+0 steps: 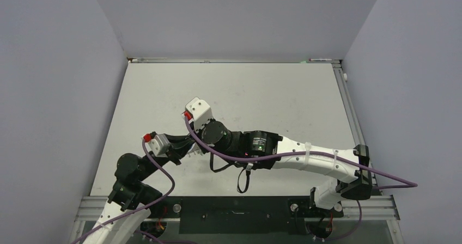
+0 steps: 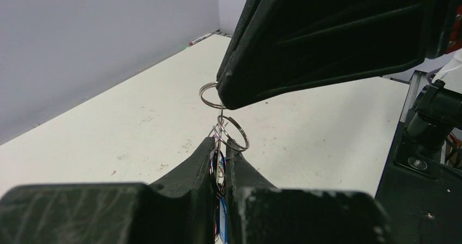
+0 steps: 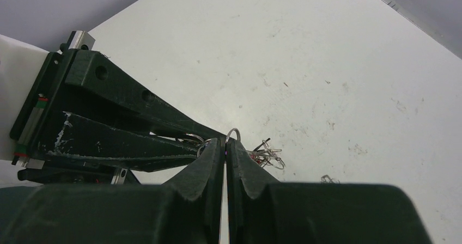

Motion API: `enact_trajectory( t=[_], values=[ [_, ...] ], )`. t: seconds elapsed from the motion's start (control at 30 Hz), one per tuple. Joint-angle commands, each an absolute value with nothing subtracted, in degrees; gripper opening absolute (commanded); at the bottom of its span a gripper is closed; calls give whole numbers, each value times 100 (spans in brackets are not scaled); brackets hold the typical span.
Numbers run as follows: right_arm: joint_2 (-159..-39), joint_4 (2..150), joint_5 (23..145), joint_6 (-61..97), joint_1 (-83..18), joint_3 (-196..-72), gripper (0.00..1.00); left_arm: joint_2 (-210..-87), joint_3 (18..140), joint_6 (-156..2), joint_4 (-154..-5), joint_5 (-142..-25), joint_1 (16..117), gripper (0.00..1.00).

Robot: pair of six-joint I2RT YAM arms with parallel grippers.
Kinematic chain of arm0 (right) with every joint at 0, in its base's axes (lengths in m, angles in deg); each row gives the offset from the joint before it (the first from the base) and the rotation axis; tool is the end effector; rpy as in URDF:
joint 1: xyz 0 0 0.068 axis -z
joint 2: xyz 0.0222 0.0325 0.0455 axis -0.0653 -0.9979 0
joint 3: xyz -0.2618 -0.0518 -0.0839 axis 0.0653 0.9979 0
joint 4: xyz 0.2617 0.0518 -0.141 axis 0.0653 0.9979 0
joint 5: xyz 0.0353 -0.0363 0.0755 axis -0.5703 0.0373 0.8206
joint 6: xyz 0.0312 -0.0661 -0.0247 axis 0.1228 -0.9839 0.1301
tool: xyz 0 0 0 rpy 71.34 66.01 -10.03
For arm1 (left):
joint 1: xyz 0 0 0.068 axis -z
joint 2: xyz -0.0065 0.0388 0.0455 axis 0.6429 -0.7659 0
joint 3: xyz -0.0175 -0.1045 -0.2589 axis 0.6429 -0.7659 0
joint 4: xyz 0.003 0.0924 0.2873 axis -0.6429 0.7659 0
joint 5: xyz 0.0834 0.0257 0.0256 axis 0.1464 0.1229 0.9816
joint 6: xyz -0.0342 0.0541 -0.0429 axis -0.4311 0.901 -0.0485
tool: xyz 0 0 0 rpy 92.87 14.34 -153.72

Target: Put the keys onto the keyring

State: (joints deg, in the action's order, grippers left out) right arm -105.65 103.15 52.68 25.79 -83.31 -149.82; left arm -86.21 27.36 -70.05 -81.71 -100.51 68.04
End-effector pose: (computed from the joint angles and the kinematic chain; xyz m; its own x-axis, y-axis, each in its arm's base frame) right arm 0.1014 0.4024 0.4081 -0.2795 -0.2557 -0.9255 -0.7847 0.6163 0.0667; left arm 0.1322 -0.1020 0.3000 0.1103 -0.1494 -0.9826 0.8061 0.5918 0.0005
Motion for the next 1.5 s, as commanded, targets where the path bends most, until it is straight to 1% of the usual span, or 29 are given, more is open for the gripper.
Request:
enact_trajectory(
  t=[0.0,0.33,0.53,0.73,1.0,1.23,1.47],
  values=[
    [-10701,10697,5412,2686,-8362,-15420,5,-8659,2983,-6937,-8291,-9938,6814,0],
    [-11128,11345,5583,3010,-8029,-15979,5,-8634,2948,-6857,-8310,-10014,6814,0],
    [-11094,11443,6227,3282,-7594,-15995,5,-8643,2922,-6764,-8327,-10085,6822,0],
    [-11222,11732,6625,3408,-7534,-16330,5,-8681,2947,-6644,-8220,-9889,6841,0],
    [-11389,12207,6759,3486,-7533,-16675,5,-8713,2965,-6608,-8161,-9782,6848,0],
    [-11487,12400,6752,3375,-7528,-16565,5,-8690,2959,-6596,-8144,-9754,6848,0],
    [-11324,12472,6719,3298,-7418,-16429,5,-8600,2939,-6530,-8109,-9710,6849,0]
  ],
)
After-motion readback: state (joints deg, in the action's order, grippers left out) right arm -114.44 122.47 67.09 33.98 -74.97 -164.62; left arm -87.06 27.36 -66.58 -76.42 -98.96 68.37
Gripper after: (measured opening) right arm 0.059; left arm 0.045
